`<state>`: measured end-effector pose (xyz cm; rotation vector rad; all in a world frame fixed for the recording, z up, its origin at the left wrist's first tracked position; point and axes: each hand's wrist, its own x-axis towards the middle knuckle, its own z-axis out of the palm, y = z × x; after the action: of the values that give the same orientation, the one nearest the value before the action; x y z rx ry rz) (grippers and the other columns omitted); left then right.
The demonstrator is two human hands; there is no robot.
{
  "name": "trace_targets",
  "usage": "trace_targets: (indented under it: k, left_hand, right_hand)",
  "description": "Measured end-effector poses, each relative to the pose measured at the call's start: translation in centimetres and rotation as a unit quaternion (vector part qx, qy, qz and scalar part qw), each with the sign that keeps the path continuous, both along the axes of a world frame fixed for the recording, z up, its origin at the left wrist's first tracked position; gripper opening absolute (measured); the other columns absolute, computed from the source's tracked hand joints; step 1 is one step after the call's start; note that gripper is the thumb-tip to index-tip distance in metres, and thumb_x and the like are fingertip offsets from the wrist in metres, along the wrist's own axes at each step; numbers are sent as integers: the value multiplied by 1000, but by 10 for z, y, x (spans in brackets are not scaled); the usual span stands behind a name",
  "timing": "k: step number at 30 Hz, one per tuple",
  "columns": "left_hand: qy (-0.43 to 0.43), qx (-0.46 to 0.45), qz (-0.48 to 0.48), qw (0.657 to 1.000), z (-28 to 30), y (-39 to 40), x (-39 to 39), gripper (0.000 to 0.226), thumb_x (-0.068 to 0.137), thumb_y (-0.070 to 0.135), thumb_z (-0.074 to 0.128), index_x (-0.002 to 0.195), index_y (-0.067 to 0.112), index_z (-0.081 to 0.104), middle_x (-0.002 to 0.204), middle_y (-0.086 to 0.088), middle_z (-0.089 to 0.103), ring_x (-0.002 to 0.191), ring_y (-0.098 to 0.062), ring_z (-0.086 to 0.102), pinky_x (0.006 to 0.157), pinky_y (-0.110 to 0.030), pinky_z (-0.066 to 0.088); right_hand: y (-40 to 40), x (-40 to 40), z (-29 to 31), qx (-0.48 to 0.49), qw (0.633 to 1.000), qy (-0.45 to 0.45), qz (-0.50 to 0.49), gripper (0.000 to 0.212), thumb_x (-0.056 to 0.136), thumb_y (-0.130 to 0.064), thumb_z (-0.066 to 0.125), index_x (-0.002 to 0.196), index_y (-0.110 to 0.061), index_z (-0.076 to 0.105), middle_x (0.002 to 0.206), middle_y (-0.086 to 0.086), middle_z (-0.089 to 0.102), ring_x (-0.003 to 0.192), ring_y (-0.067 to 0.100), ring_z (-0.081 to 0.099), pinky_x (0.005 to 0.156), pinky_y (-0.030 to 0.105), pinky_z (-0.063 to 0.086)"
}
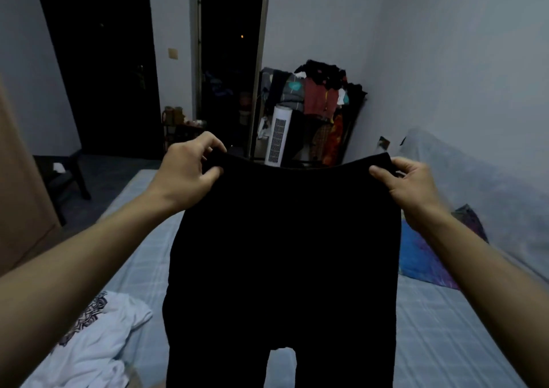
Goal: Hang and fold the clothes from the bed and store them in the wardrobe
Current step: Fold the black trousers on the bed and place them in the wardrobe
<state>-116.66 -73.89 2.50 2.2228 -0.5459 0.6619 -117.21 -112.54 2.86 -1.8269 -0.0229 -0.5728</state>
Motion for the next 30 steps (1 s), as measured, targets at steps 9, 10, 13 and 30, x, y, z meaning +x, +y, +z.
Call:
trace_targets:
  k: [9,10,13,30]
  left_hand:
    - [104,30,53,993,-86,-14,107,25,83,5,72,102,19,62,87,0,66,77,-16,64,60,-20,42]
    - [113,31,59,991,-98,-17,122,25,83,6,72,102,19,63,87,0,67,77,-16,64,61,-19,42]
    - [139,36,73,987,-141,-27,167,26,81,6,73,101,19,63,87,1,67,76,-16,64,64,-23,43]
    - [201,168,151,953,-448,-92,371,39,88,14,66,126,13,57,114,-12,66,107,-35,59,92,-46,42]
  right_hand:
    - [-5,116,-93,-20,996,86,-6,10,85,-15,74,81,-24,75,80,-5,76,72,10,70,64,24,53]
    - [-5,130,-106,-16,995,98,-9,9,86,-15,74,83,-24,74,81,-4,76,73,10,71,64,23,53]
    - [-10,174,-152,2,991,135,-17,5,86,-15,73,90,-18,74,83,1,75,68,7,70,58,19,52]
    - [-42,374,-463,-176,922,313,-145,33,92,-24,65,121,-9,61,123,18,59,117,36,55,102,42,43]
